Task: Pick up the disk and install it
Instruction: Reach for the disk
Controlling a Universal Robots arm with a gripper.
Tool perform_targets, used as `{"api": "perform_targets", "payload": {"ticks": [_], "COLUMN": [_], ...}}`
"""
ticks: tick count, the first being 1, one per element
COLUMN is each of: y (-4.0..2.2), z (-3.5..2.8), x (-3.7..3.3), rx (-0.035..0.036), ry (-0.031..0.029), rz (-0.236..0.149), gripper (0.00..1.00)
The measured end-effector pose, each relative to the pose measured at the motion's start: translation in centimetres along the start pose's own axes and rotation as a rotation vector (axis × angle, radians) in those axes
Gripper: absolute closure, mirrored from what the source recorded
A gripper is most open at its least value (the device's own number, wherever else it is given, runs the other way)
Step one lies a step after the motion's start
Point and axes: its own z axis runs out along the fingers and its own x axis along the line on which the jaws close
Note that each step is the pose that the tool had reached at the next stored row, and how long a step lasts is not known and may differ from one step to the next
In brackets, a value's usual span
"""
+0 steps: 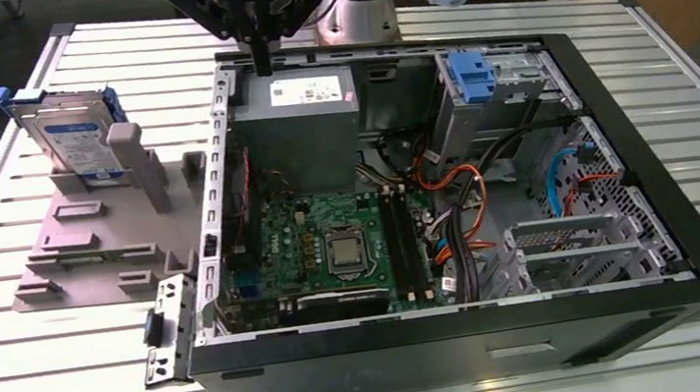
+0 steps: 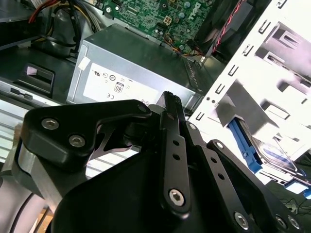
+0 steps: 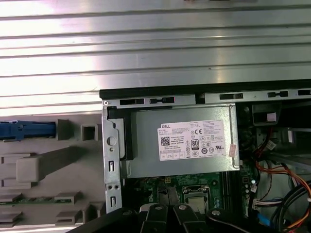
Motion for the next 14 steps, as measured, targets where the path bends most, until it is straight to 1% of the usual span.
{"api": "perform_targets", "payload": {"ticks": [14], "y": [-0.04], "z": [-0.01], "x": [0.48], "rx": [0.0000], "ry": [0.0000], "rz": [0.000], "gripper": [0.89]}}
